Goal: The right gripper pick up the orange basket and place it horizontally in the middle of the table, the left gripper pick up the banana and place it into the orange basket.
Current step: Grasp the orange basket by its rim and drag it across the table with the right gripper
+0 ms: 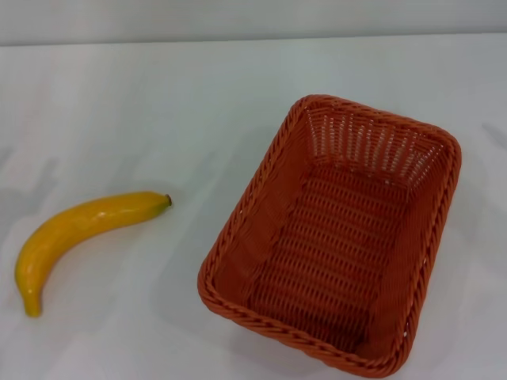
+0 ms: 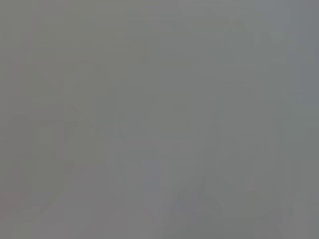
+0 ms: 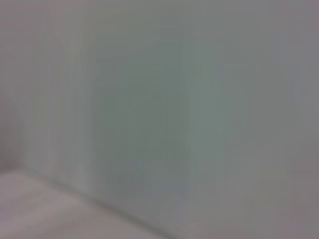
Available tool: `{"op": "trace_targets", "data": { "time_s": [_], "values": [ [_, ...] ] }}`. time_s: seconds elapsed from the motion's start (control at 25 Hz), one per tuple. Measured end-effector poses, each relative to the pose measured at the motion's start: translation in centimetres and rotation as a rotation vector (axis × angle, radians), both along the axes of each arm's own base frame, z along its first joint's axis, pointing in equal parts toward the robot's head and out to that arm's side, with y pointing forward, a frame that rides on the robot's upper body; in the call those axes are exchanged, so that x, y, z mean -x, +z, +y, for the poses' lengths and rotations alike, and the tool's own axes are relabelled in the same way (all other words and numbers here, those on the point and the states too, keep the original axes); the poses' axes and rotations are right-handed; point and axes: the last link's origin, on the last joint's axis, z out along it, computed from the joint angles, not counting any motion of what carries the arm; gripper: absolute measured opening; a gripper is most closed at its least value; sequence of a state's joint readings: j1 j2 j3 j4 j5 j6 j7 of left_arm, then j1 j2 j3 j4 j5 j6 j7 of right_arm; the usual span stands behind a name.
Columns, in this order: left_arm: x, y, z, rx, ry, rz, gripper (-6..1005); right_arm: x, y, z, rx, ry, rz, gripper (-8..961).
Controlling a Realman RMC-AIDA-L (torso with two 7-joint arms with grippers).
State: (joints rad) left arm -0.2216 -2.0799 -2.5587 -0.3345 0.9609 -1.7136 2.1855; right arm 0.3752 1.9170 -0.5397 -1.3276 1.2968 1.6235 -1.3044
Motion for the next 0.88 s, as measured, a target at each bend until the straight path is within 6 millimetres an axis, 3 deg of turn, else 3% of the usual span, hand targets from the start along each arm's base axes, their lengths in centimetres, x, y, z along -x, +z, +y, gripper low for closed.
{"op": "trace_targets", "data": {
  "time_s": [0.28,0.64,0.88],
  "values": [
    [1.1,0.2,-1.2,-0.002,0.043,0.010,895,5.8,-3.4,4.3,0.262,-0.069,-0.208,739],
    [1.7,0.3,-2.1,0.002,0.066,0.016,894,11.2,-9.1,8.0,0.471,-0.191,-0.457,728],
    [1.7,0.2,-2.3,0.020,0.062,0.028,894,13.1,-13.3,9.4,0.554,-0.238,-0.595,710]
  ]
}}
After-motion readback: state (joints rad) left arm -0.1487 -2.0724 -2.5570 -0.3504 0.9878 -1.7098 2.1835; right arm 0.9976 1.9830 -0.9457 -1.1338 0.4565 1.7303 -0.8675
